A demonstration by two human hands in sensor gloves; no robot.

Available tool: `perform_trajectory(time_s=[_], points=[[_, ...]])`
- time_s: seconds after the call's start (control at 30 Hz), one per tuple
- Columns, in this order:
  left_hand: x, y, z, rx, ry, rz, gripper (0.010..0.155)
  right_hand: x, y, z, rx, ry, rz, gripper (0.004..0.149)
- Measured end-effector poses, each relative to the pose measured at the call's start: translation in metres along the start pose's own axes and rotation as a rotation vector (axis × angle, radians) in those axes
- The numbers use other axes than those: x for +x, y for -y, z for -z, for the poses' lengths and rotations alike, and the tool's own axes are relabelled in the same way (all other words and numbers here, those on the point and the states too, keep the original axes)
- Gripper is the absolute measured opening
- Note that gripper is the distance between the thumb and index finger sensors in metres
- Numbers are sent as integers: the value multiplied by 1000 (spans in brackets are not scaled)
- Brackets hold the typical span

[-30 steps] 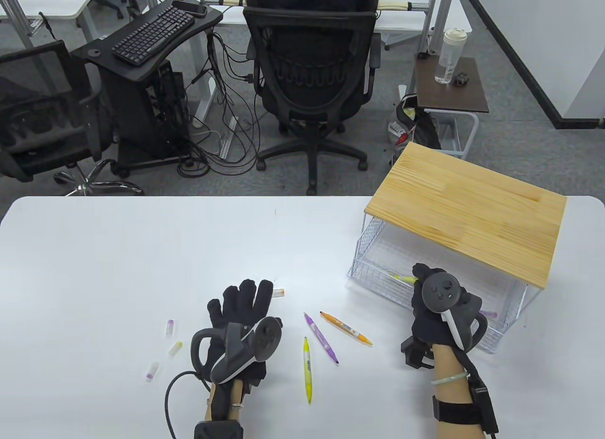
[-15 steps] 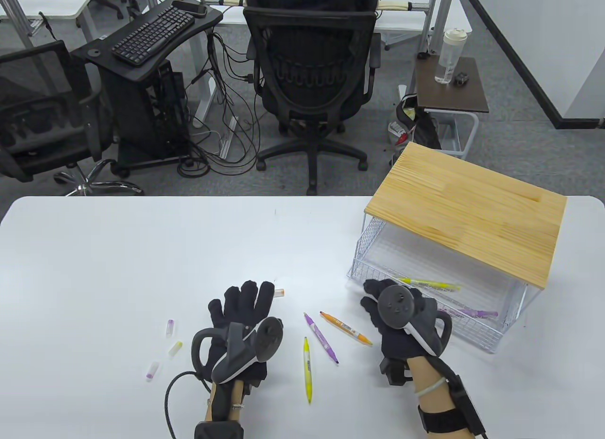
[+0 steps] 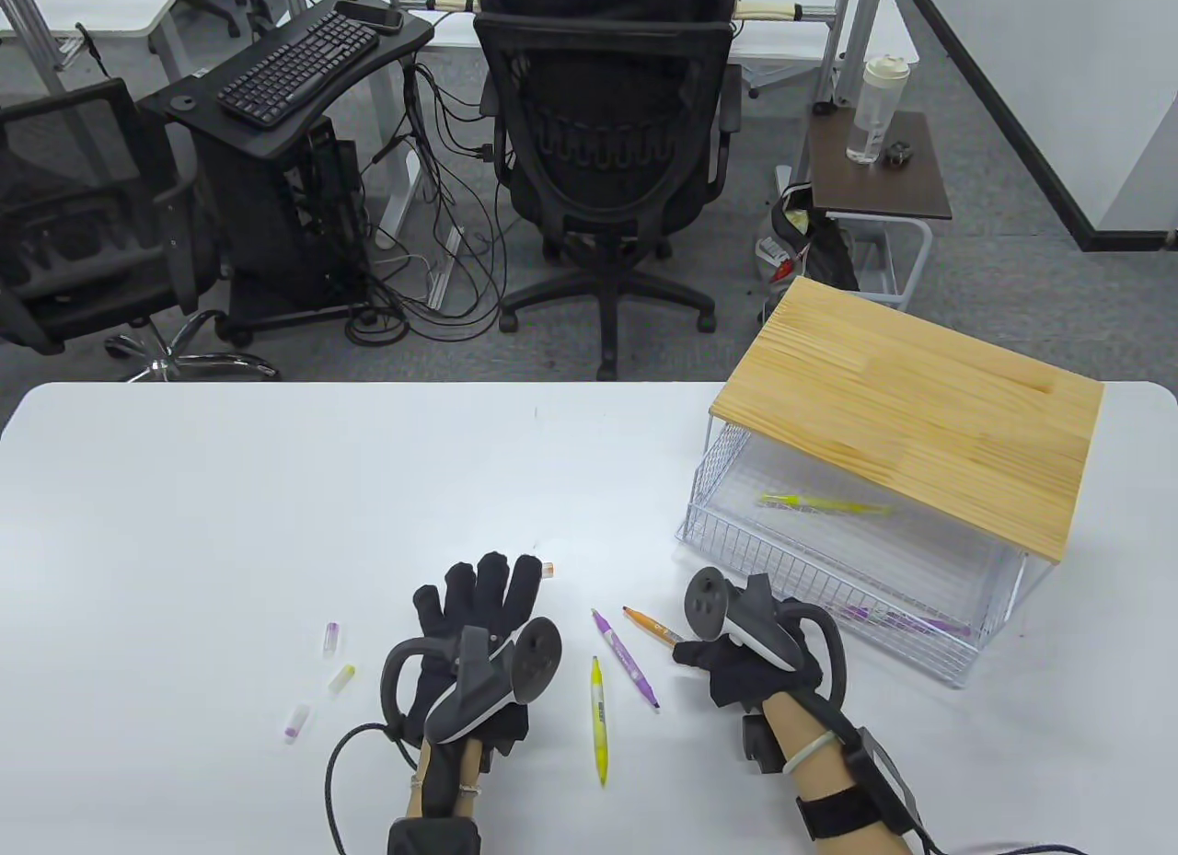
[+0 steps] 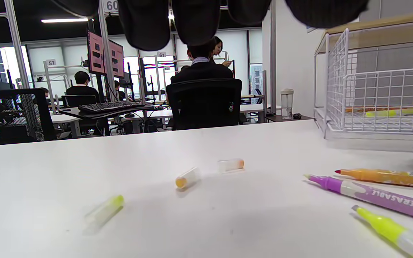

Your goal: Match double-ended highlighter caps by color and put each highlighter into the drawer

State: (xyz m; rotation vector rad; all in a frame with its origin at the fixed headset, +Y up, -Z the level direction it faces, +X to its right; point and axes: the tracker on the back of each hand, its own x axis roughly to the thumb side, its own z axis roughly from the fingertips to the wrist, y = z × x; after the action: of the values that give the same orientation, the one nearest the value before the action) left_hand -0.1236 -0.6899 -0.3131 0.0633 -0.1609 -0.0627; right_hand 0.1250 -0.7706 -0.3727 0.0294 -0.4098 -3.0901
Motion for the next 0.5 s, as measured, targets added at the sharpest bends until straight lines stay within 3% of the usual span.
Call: perform_trajectory(time_s=[0.27,0.5], points=[[5,8,4,-51,4,38,72,15,-8,0,-63,-55,-152,74],[6,11,5,-75,1,56,72,13,-9,2,-48,-69,-117,62]])
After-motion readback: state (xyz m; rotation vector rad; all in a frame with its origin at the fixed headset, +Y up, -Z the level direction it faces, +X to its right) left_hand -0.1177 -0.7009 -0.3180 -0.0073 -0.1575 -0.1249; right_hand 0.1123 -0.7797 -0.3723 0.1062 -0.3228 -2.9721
